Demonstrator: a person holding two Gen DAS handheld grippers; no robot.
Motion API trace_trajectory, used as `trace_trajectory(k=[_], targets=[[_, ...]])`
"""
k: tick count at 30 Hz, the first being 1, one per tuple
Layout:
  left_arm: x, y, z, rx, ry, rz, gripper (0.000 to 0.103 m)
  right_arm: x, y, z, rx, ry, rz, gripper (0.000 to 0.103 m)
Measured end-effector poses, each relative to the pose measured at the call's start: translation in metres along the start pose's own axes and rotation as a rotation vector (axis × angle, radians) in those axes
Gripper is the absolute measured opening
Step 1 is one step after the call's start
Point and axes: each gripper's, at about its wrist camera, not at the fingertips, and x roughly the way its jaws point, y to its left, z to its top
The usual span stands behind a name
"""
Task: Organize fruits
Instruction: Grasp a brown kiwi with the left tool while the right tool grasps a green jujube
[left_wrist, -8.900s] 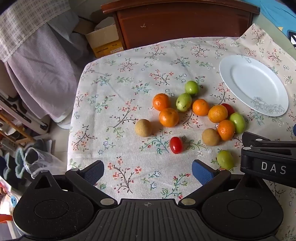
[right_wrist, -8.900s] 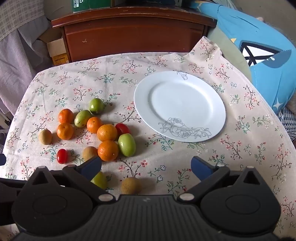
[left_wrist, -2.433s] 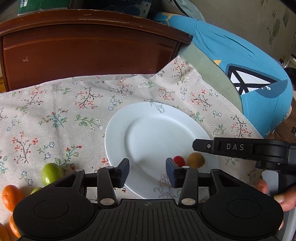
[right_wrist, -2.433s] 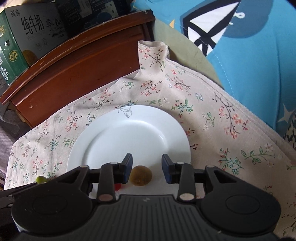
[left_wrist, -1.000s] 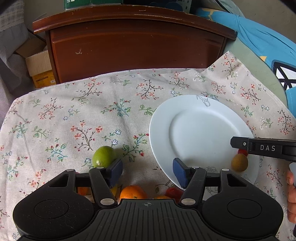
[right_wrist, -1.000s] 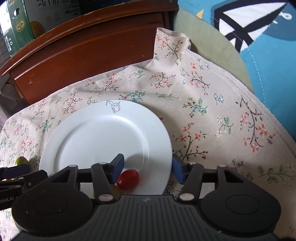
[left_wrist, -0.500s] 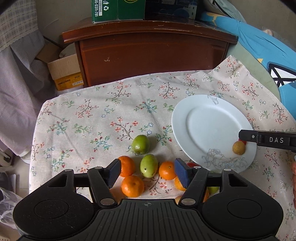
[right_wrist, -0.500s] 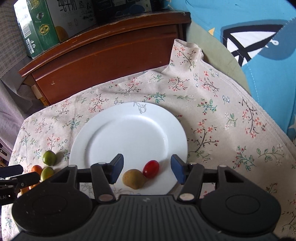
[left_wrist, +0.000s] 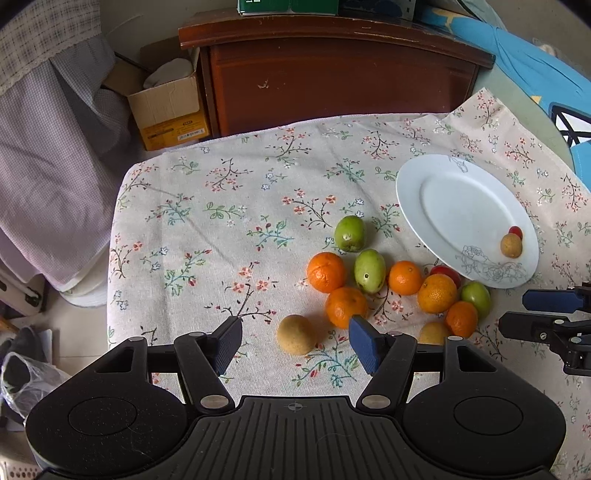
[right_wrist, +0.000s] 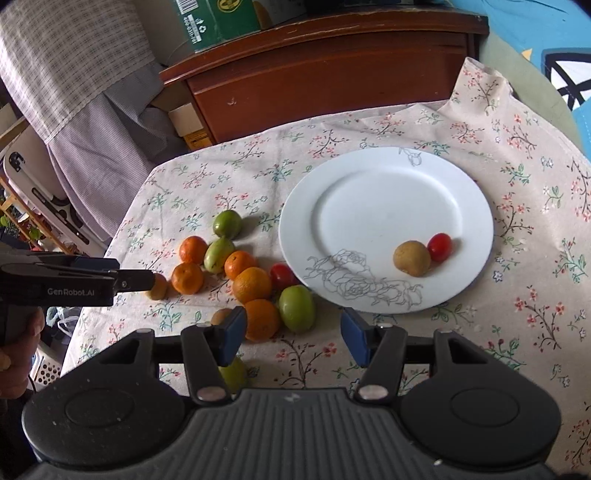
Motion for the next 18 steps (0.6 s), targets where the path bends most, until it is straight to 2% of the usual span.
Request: trace_trajectory(k=[9,12,18], targets=[[0.013,-0.005,-0.010,0.063,0.023,0.000,0.060,0.017,0.024,-0.020,-0.098,0.104,0.085,0.052],[0.016,-0.006,-0.010,0.063,0.028,0.010,0.060,0.021,0.030,-0.024,-0.126,0.125,0.096,0.051],[0.021,-0.005,-0.009,0.049,0.030,0.003,0.060,0.027,0.034,-0.026,-0.144,0.142,0.093,0.042]])
